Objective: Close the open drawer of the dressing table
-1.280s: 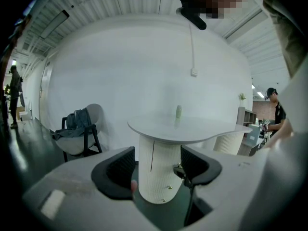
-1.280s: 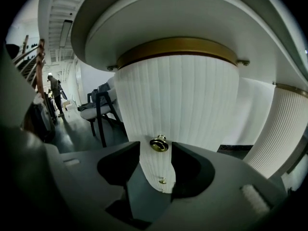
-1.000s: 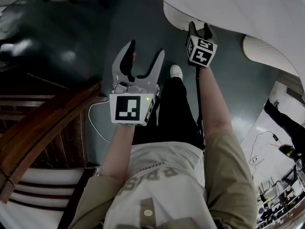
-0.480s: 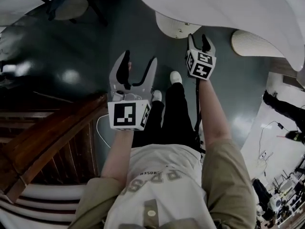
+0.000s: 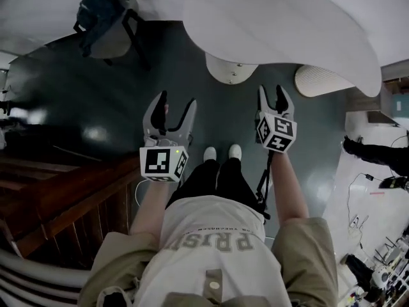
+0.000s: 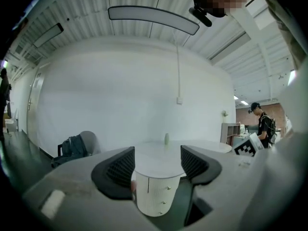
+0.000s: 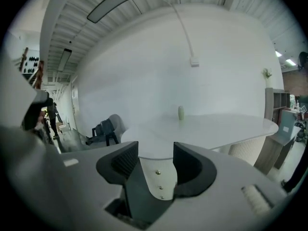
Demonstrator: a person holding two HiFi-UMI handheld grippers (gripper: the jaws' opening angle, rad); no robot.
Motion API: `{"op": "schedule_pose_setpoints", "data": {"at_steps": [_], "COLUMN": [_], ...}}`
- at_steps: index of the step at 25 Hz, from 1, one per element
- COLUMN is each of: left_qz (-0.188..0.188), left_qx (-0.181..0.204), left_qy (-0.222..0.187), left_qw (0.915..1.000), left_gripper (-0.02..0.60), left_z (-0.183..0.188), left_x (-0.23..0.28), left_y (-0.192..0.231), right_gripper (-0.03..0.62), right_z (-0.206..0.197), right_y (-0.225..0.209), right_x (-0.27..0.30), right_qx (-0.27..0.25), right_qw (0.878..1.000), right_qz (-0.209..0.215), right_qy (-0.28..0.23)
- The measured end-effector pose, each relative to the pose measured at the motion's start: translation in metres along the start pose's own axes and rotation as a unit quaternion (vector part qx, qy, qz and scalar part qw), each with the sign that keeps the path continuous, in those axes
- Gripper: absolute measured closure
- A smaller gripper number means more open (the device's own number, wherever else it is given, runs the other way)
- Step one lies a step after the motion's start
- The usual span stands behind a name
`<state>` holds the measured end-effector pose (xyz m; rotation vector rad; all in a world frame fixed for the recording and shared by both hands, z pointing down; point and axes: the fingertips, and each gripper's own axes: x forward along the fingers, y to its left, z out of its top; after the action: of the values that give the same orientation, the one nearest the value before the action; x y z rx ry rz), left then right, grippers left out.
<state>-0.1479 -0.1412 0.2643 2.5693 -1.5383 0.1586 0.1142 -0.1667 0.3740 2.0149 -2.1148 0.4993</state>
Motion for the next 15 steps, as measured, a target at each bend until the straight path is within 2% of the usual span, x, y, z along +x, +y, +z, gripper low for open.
{"op": "schedule_pose_setpoints", "data": {"at_steps": [6,9,12,15], "left_qz": [-0.005,-0.003,0.008,0.018], "left_qx": [-0.006,-0.001,0.005,0.007], "left_qy": [-0.023,-0.041,-0.054,-0.065], "left_qw": [0.9997,0.9992,0.9985,0.9977], "left_gripper": [0.268,0.281,0.322,0.394], "left_z": [0.027,0.043,0.053,0.06], "left_x": [-0.014,-0.017,-0.021,-0.024], "left_y": [-0.015,-0.026,-0.034,-0.038], "right_gripper": [0.375,0.375,0.396,0.441], "right_z": [0.058,0.083,0.103,0.118], "right_y": [0.002,-0.003,-0.009,-0.013], "right_x": [-0.065,-0.087,-0.108,-0.121], "right_qx": [-0.04,-0.057,-0.069,-0.078], "right_qw": [0.998,0.997,0.994,0.992], "right_qz": [0.014,0.006,-0.005,-0.013], "right_qy": [-0.039,-0.059,-0.081,-0.098]}}
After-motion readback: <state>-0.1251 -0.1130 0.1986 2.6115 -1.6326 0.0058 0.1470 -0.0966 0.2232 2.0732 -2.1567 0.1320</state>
